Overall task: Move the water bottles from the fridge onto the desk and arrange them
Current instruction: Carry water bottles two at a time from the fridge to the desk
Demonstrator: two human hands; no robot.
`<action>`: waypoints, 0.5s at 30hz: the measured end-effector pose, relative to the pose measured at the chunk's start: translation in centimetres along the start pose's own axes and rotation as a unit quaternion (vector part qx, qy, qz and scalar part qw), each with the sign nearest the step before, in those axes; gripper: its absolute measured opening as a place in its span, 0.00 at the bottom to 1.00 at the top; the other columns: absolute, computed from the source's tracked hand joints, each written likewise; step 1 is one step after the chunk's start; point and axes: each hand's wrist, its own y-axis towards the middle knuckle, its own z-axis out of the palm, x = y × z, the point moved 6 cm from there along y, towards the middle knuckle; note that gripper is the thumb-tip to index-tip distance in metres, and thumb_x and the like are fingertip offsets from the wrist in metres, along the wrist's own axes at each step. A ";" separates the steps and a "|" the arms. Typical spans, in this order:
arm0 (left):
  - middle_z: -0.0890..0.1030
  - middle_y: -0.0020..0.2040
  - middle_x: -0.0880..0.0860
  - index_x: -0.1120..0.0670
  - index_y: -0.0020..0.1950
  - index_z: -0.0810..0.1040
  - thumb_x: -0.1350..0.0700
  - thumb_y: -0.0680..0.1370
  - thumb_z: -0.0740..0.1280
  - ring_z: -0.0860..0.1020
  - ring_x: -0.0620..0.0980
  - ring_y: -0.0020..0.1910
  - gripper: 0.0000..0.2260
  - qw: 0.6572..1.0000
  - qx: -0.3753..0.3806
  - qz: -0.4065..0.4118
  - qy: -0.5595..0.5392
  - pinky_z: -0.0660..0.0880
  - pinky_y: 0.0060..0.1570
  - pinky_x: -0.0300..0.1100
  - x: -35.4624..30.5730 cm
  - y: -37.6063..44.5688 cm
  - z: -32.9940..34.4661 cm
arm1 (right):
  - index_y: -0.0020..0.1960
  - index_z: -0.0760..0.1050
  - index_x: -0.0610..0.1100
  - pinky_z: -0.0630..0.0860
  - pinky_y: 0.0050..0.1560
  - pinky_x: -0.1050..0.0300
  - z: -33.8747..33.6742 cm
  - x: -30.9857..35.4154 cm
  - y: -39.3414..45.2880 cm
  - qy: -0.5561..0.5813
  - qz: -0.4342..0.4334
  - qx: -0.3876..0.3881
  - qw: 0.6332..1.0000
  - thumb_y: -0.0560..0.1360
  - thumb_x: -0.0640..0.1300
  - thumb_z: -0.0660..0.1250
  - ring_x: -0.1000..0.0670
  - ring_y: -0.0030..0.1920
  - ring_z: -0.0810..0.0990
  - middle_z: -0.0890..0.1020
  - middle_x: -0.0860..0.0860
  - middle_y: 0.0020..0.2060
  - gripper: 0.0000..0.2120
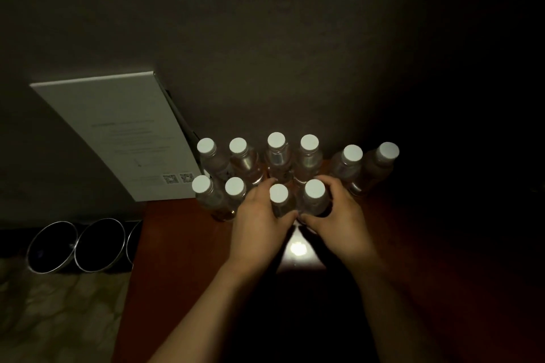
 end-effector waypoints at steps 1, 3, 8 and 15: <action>0.79 0.65 0.50 0.50 0.71 0.73 0.50 0.68 0.78 0.76 0.49 0.64 0.32 1.000 -0.003 0.000 0.006 0.72 0.63 0.43 -0.3 0.0 -0.2 | 0.64 0.71 0.57 0.70 0.58 0.66 -0.2 0.5 0.0 -0.009 -0.004 0.004 1.000 0.62 0.44 0.80 0.57 0.60 0.76 0.78 0.56 0.61 0.34; 0.78 0.64 0.52 0.52 0.71 0.73 0.51 0.69 0.78 0.76 0.50 0.64 0.32 1.000 -0.009 0.005 0.010 0.70 0.63 0.39 -1.0 0.1 -0.9 | 0.67 0.70 0.55 0.69 0.60 0.64 -0.8 1.7 -0.1 -0.030 -0.012 0.010 0.999 0.62 0.44 0.79 0.54 0.63 0.75 0.77 0.54 0.63 0.36; 0.76 0.64 0.50 0.50 0.71 0.71 0.51 0.72 0.75 0.74 0.47 0.63 0.29 0.999 -0.005 0.041 0.019 0.66 0.57 0.32 -3.3 -0.6 -4.2 | 0.71 0.67 0.58 0.73 0.65 0.51 -2.8 5.7 -1.6 -0.079 -0.045 -0.002 0.996 0.62 0.47 0.79 0.50 0.65 0.74 0.76 0.53 0.65 0.40; 0.77 0.63 0.46 0.44 0.70 0.69 0.44 0.73 0.73 0.78 0.48 0.59 0.27 0.994 -0.050 0.071 0.062 0.78 0.54 0.50 -3.4 -5.4 -12.5 | 0.67 0.71 0.59 0.72 0.63 0.57 -3.0 15.0 -7.7 -0.092 -0.144 -0.016 0.985 0.64 0.48 0.79 0.55 0.63 0.75 0.78 0.59 0.61 0.34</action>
